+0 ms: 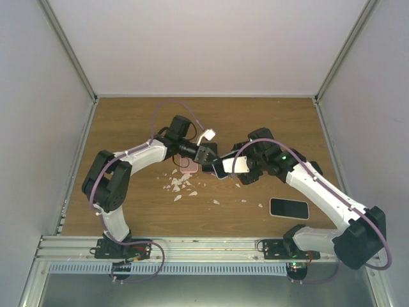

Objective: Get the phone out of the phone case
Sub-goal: Pick up the phone at the center of the board.

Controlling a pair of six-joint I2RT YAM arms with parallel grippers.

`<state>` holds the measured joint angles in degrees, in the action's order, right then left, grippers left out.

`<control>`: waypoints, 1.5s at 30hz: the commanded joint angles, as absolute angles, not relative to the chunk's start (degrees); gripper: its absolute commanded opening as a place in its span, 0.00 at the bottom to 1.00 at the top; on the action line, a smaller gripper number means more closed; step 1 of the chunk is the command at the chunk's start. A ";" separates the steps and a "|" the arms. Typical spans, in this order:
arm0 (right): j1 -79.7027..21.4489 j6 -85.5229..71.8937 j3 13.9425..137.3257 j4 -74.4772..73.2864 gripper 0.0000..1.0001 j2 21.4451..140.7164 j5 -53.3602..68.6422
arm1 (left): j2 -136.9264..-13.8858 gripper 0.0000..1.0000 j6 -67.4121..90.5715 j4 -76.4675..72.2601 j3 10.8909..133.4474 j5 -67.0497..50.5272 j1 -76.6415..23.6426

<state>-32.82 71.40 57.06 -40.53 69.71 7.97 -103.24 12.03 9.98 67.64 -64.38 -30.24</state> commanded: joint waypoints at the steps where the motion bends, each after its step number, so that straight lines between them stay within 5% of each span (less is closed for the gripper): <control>1: -33.06 65.06 63.49 -37.66 1.00 71.36 10.22 | -97.96 0.00 15.84 0.89 68.35 -66.10 -25.27; 9: -30.19 54.72 74.36 -36.37 0.99 75.60 15.71 | -94.14 0.00 25.84 -10.27 67.69 -66.38 -17.13; 23: -17.43 11.20 102.03 -29.59 1.00 91.25 43.62 | -85.75 0.00 46.16 -33.31 65.51 -63.48 -7.51; 34: -15.04 -28.86 99.37 -4.14 0.98 94.28 59.77 | -82.80 0.00 58.00 -47.76 64.82 -58.55 -6.39; 45: -16.63 -43.91 91.36 13.27 0.93 97.00 61.98 | -80.51 0.00 60.74 -51.06 61.11 -57.63 -6.69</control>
